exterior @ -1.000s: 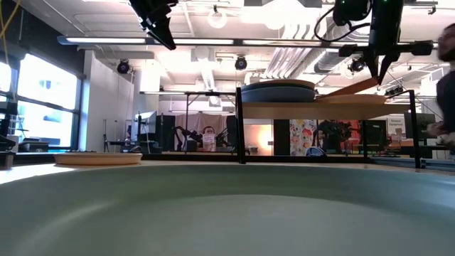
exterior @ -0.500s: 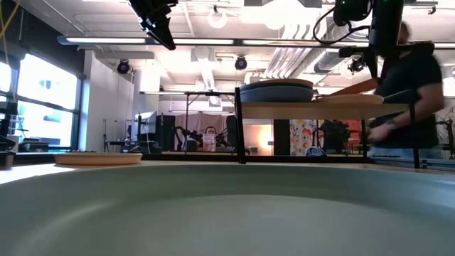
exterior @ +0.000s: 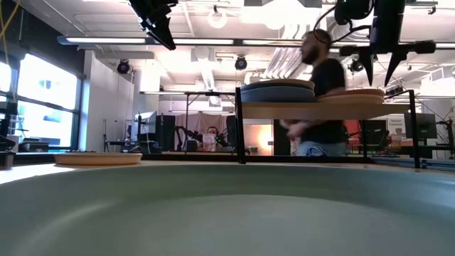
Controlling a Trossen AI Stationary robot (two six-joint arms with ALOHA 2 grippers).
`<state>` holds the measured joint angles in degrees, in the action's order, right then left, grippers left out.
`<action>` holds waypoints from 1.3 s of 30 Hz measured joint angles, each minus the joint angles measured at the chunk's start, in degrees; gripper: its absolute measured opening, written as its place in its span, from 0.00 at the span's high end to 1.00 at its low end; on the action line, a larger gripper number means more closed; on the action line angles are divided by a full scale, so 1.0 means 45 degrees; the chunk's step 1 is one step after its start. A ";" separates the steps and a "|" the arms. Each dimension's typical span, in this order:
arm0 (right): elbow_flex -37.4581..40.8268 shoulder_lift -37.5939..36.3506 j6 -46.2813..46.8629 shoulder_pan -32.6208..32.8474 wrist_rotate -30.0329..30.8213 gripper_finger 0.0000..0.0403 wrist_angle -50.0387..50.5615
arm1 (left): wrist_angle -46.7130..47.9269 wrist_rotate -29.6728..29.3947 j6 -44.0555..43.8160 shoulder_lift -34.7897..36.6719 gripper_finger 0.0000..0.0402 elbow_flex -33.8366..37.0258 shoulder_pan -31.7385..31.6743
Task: Place and stack plates onto a shelf
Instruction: Stack the orange plate on top of the light orange plate on the shelf
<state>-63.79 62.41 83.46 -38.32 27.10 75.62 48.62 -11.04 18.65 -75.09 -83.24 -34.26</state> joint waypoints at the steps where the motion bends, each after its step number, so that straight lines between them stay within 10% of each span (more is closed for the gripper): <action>1: 0.0000 -0.0072 -0.0009 0.0022 -0.0098 0.70 0.0004 | -0.0002 -0.0003 0.0000 0.0000 0.68 0.0000 0.0000; 39: -0.0039 0.0697 -0.1991 0.0022 -0.1391 0.68 0.1065 | 0.0010 -0.0003 -0.0786 -0.0004 0.68 0.0000 0.0005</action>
<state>-63.97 65.55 74.50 -38.22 20.84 80.41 48.66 -11.05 15.12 -75.11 -83.24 -34.24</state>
